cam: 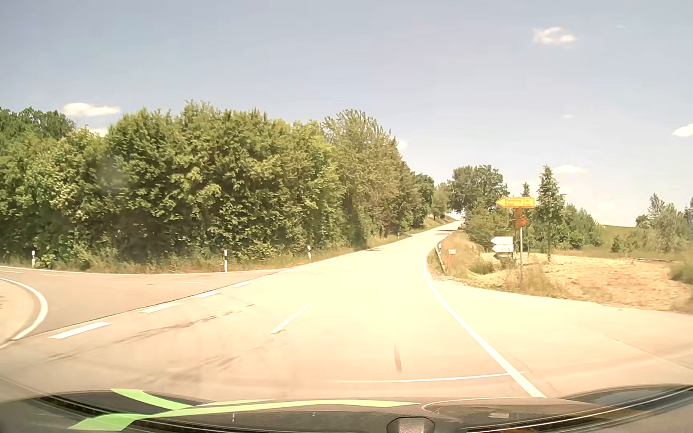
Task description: Follow the waypoints while adhering to traffic rules and regulations
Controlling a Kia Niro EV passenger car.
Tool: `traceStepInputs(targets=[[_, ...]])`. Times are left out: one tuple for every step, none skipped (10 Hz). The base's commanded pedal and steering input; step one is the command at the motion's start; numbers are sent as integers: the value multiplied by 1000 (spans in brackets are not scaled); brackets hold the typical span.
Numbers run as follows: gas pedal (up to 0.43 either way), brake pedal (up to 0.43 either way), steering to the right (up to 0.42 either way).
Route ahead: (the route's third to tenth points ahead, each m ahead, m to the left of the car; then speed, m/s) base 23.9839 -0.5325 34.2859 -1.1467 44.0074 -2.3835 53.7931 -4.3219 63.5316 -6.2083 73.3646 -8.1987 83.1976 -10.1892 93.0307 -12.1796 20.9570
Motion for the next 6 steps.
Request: traceStepInputs(targets=[[339,0,18],[339,0,17],[350,0,18],[350,0,18],[358,0,18],[370,0,18]])
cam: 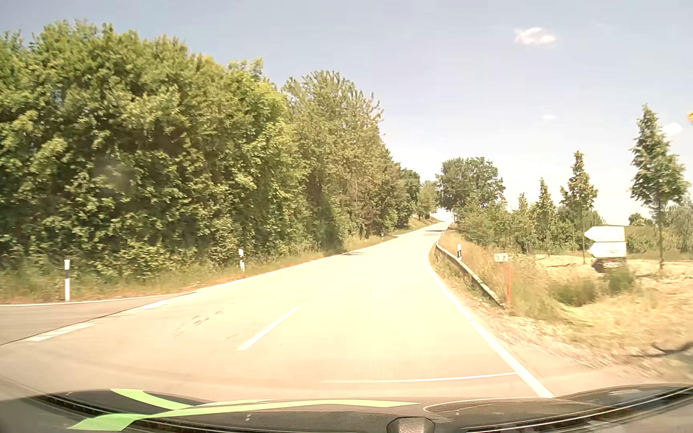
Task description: Follow the waypoints while adhering to traffic rules and regulations
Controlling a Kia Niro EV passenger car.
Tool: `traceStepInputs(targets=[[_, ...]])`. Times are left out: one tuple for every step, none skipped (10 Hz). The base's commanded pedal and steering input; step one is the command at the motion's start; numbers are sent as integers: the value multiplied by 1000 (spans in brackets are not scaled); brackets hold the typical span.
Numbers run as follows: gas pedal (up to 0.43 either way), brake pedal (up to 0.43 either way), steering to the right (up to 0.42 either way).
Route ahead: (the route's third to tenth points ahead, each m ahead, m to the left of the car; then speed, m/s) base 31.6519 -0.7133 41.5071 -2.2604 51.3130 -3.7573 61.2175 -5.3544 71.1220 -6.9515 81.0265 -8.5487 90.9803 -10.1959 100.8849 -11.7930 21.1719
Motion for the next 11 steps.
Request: traceStepInputs(targets=[[370,0,18],[370,0,18],[378,0,18],[378,0,18],[378,0,18],[378,0,18],[378,0,19],[378,0,20],[378,0,20],[378,0,20],[378,0,20]])
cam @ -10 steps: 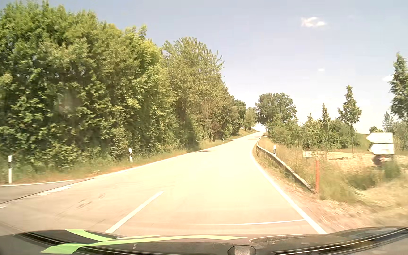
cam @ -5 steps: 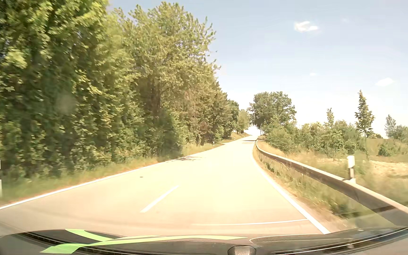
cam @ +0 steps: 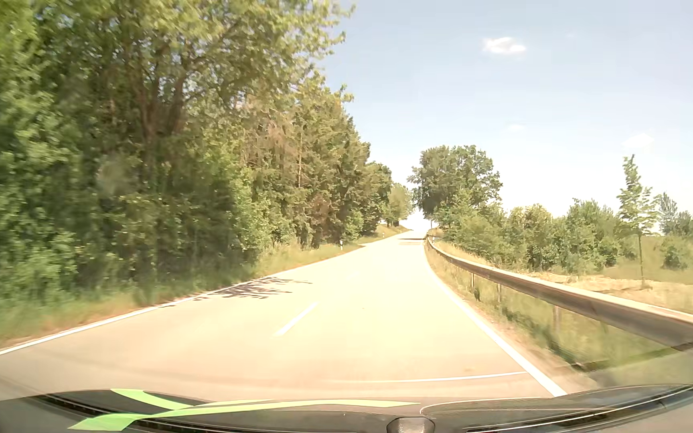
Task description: Follow the waypoints while adhering to traffic rules and regulations
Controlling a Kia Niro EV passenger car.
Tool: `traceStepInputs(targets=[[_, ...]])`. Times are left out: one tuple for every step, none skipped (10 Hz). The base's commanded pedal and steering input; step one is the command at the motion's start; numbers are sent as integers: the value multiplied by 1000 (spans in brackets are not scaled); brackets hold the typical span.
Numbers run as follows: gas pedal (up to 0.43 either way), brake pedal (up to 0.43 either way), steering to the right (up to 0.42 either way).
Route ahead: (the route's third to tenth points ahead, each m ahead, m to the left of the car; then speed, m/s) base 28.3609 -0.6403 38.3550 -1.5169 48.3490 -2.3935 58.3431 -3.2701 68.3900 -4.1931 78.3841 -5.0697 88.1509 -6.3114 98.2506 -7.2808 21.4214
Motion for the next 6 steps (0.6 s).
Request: traceStepInputs(targets=[[378,0,20],[370,0,20],[339,0,20],[331,0,19],[331,0,18],[331,0,17]])
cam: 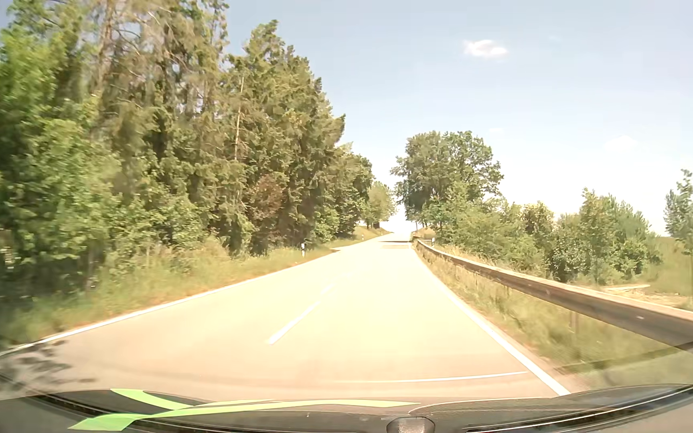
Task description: Follow the waypoints while adhering to traffic rules and regulations
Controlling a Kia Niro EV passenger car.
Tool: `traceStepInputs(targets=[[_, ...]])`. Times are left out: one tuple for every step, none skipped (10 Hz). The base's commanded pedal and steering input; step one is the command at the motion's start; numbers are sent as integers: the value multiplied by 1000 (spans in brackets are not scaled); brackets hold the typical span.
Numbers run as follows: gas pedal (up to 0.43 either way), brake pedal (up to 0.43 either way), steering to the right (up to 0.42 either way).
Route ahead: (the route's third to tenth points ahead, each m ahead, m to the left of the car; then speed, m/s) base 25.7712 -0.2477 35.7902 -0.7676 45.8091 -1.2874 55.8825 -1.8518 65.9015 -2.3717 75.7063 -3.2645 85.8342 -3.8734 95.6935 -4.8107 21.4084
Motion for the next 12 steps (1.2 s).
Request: traceStepInputs(targets=[[331,0,15],[350,0,14],[358,0,10],[378,0,8],[378,0,6],[390,0,6],[390,0,6],[390,0,6],[390,0,6],[390,0,4],[390,0,3],[390,0,3]])
